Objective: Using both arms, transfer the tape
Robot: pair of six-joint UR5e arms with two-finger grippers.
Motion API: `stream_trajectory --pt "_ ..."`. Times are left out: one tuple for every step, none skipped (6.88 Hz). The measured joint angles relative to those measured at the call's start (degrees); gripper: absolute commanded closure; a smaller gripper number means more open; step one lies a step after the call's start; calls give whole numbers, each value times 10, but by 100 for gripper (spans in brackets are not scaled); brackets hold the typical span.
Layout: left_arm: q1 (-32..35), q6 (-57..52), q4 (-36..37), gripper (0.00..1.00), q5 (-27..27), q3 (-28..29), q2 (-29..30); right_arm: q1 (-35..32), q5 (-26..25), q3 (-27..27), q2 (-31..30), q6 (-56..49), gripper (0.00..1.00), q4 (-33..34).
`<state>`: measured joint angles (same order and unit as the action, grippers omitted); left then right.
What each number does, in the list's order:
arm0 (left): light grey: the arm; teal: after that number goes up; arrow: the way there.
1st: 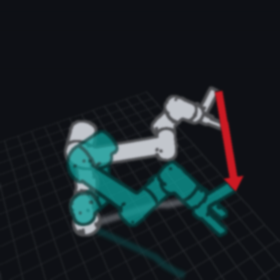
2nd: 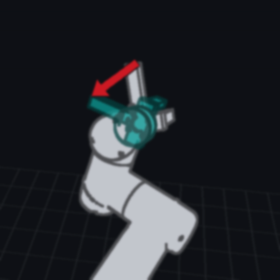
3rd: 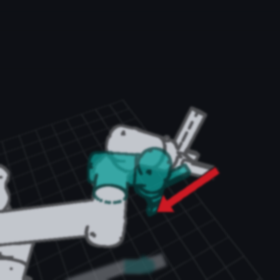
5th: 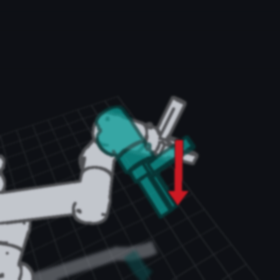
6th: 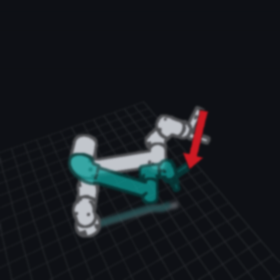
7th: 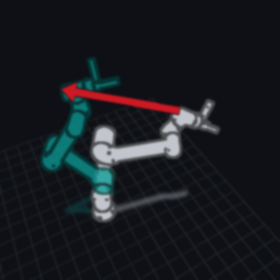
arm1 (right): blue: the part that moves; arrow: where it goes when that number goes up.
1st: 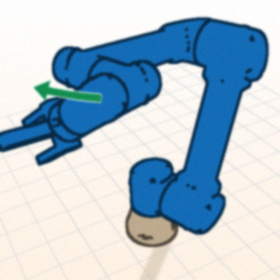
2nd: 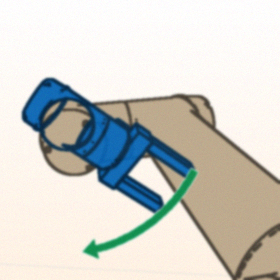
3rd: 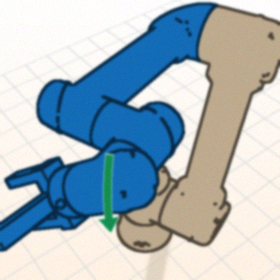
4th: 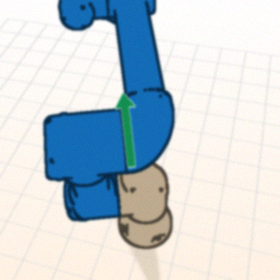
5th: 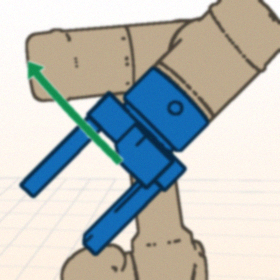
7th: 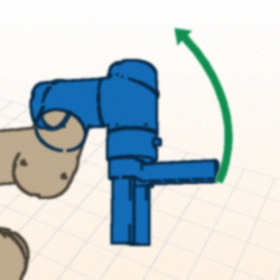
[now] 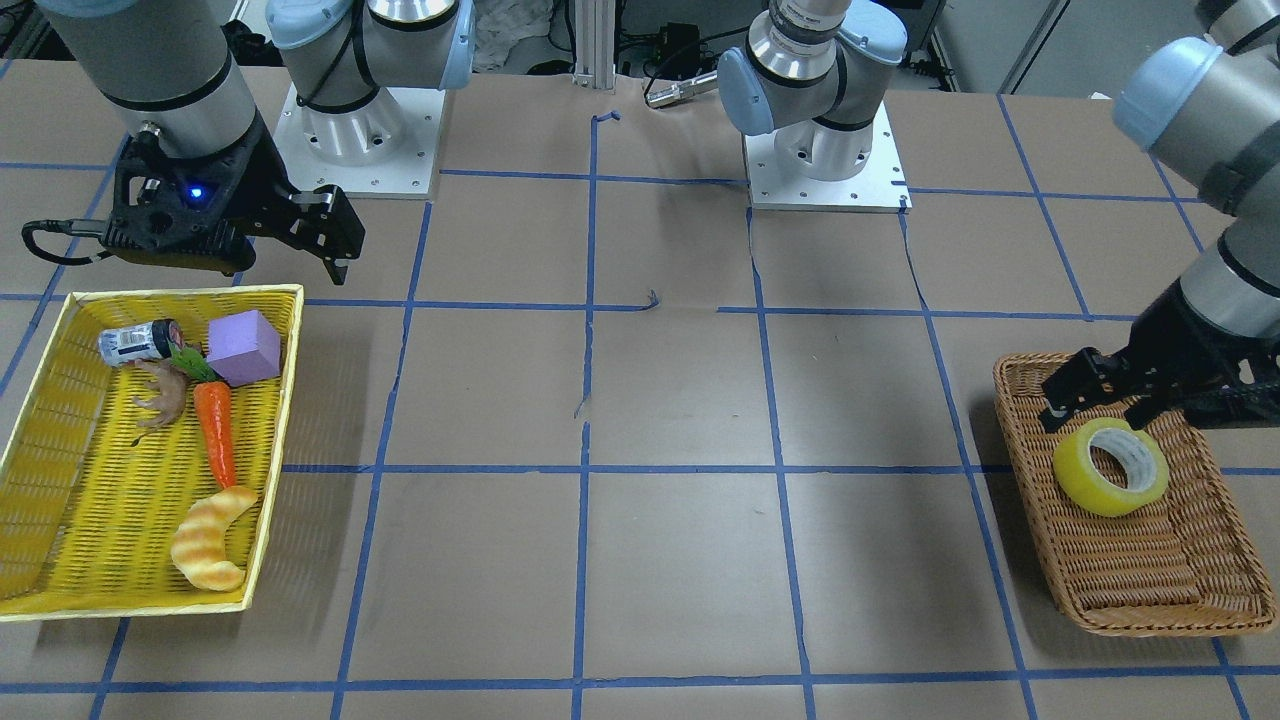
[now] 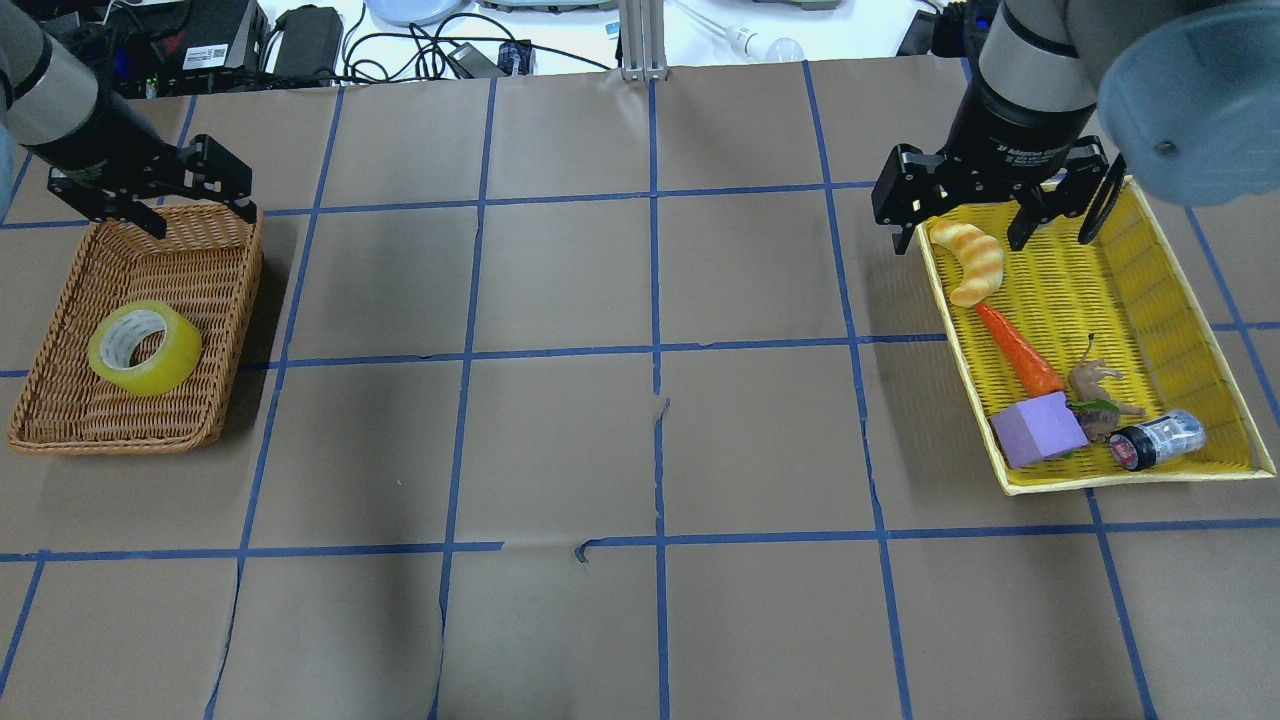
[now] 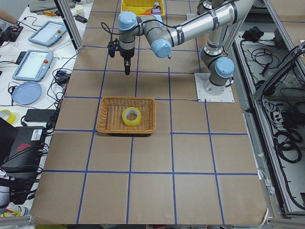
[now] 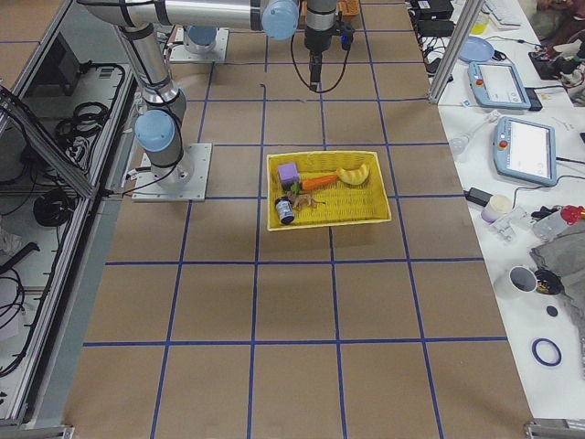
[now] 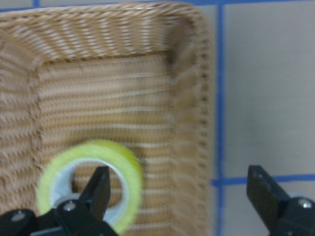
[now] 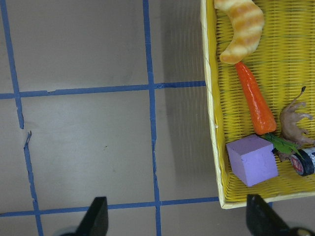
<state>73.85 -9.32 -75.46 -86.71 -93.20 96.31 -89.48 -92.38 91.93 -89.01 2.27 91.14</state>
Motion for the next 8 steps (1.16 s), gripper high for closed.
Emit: stream_trajectory --pt "51 40 -30 0 -3 5 -20 0 0 0 0 0 0 0" --pt "91 60 -62 0 -4 15 -34 0 -1 0 0 0 0 0" --pt "113 67 -99 0 -4 32 -41 0 -1 0 0 0 0 0" --pt "122 70 -137 0 -8 53 -43 0 -1 0 0 0 0 0" --pt "126 71 -162 0 -20 66 -43 0 -1 0 0 1 0 0" --pt "128 70 -175 0 -34 72 -44 0 -1 0 0 1 0 0" --pt "129 70 -182 0 -42 72 -45 0 -1 0 0 1 0 0" --pt "129 69 -184 0 -44 71 -45 0 -1 0 0 1 0 0"
